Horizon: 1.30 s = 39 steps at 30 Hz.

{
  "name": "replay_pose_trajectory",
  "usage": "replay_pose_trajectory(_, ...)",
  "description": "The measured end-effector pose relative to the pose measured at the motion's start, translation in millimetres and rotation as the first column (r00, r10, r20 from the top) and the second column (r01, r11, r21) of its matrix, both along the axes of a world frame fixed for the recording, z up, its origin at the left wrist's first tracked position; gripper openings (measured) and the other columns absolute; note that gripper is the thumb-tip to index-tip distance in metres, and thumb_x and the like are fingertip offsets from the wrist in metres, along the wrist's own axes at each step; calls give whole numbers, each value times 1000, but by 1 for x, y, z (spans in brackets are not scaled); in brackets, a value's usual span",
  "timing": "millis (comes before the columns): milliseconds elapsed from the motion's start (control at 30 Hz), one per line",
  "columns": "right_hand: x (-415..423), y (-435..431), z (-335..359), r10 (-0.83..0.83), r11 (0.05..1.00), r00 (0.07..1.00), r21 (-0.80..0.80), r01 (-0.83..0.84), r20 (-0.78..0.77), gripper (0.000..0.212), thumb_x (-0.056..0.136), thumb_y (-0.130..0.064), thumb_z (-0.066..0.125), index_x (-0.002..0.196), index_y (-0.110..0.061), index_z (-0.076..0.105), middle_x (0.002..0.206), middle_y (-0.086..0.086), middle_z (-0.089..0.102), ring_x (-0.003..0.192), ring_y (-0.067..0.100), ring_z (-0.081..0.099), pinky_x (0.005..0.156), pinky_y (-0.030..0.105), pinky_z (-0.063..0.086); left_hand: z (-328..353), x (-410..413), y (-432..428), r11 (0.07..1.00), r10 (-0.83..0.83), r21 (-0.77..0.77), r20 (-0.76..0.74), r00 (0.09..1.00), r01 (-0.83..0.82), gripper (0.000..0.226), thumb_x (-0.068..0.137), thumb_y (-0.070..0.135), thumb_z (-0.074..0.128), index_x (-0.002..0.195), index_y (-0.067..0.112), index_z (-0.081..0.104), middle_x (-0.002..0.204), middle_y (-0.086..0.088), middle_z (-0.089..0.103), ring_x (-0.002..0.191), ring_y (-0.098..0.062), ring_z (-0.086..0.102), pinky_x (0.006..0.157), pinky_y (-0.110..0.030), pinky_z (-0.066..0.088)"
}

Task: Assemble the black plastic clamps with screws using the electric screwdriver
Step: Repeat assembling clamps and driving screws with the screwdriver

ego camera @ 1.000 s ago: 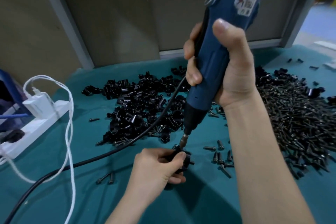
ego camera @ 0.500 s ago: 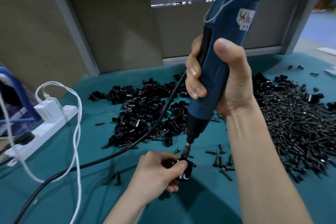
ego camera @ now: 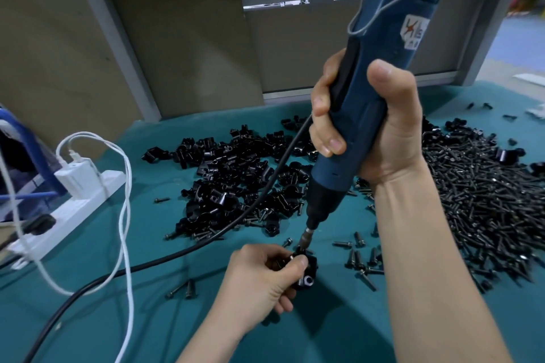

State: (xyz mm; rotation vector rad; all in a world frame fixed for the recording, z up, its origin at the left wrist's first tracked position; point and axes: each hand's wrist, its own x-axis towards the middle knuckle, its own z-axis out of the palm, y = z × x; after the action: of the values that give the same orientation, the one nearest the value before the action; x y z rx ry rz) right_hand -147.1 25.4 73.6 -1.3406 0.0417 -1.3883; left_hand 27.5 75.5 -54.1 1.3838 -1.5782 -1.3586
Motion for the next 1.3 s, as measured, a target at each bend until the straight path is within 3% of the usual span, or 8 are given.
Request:
replay_pose_trajectory(233,-2,-1,1,-99,995,994,0,100,41,44,70,-41,74,87,-5,55,71,6,66,39,15,52,40,21,38,0,1,-1,989,79,-134,59,995,-70,22,80,36,67,68,18,71,44,2,55,36,-13,50,39,-19,37)
replay_pose_trajectory(433,-18,7,7,60,998,991,-42,-55,121,39,70,-34,78,88,-4,59,70,8,66,39,17,54,40,18,35,-1,11,-9,928,181,-360,196,964,-101,29,87,34,62,64,17,67,45,3,50,41,-8,38,44,-22,29)
replay_pose_trajectory(633,-34,4,-2,-335,908,939,238,345,-83,27,85,-37,59,89,-10,57,76,3,66,42,12,49,44,19,43,-2,9,-12,870,309,-415,38,950,-267,12,85,40,58,78,34,65,68,11,65,55,-7,51,51,-17,36)
replay_pose_trajectory(833,-26,-25,-44,-280,631,927,680,374,-250,35,83,-38,68,99,-11,55,67,6,64,42,14,50,40,22,46,-1,2,-9,928,265,-227,-159,951,-296,35,74,59,72,75,26,58,99,-16,63,93,-39,62,89,-55,50)
replay_pose_trajectory(933,-21,-35,-63,-226,545,940,767,338,-254,38,79,-40,72,96,-9,56,68,7,63,44,14,51,41,23,46,0,1,-9,945,270,-74,-371,888,-318,35,64,41,77,75,17,55,115,-13,64,80,-25,74,87,-48,56)
replay_pose_trajectory(1067,-22,-41,-66,-232,546,960,797,260,-155,36,80,-38,71,96,-10,55,74,8,65,44,14,51,42,24,46,-3,2,-11,938,274,-94,-391,879,-334,30,62,36,80,78,20,60,84,4,73,76,-18,74,83,-36,57)
replay_pose_trajectory(1167,-25,-40,-58,-198,601,928,708,370,-317,36,78,-38,72,98,-11,58,84,8,71,46,15,53,44,24,48,-4,1,-12,931,299,-45,-477,826,-363,14,75,16,77,78,23,66,80,0,73,72,-18,72,70,-22,57)
replay_pose_trajectory(1300,-21,-35,-48,-90,641,843,617,456,-530,35,75,-36,74,95,-10,61,81,9,72,44,15,54,43,25,49,0,-1,-15,910,411,291,-729,548,-295,16,69,13,71,83,13,78,85,-7,75,57,-9,66,62,-23,58)
